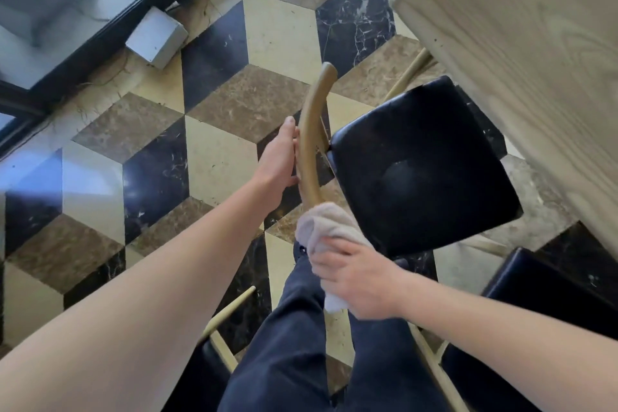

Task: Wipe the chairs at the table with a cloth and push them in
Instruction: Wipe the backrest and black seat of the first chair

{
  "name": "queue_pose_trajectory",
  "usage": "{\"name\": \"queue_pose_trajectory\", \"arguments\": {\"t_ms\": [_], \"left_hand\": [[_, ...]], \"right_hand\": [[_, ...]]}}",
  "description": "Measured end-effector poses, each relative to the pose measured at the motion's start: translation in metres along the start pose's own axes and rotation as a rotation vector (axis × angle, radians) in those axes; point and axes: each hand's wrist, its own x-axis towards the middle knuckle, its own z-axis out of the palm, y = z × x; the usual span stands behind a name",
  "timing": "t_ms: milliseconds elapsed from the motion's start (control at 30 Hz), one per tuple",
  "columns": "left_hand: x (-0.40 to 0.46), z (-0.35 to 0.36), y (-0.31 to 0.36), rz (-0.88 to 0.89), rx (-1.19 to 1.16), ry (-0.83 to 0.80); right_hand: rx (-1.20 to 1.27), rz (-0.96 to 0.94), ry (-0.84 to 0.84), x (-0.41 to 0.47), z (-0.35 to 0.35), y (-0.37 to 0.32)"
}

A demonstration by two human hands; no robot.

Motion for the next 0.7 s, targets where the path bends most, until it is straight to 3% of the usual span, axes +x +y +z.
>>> {"name": "queue_pose_trajectory", "arguments": {"t_ms": [233,333,533,700], "left_hand": [[-0.012,0.034,-0.022,0.191,0.186,0.095],[-0.01,0.039,-0.031,0.189,0.228,0.116],[-0.006,0.045,-0.033,0.135,0.261,0.149],[-0.009,0.042,-0.031,0.045,0.128,0.142]], "right_hand": [[0.064,-0.082,0.071,-0.133,0.068,-0.027],[0.103,-0.042,0.139,-0.171,0.077,-0.026],[0.221,0.193,0.288,-0.198,0.08,-0.04],[0.447,0.64,0.196,-0.141,0.05,-0.058]]}}
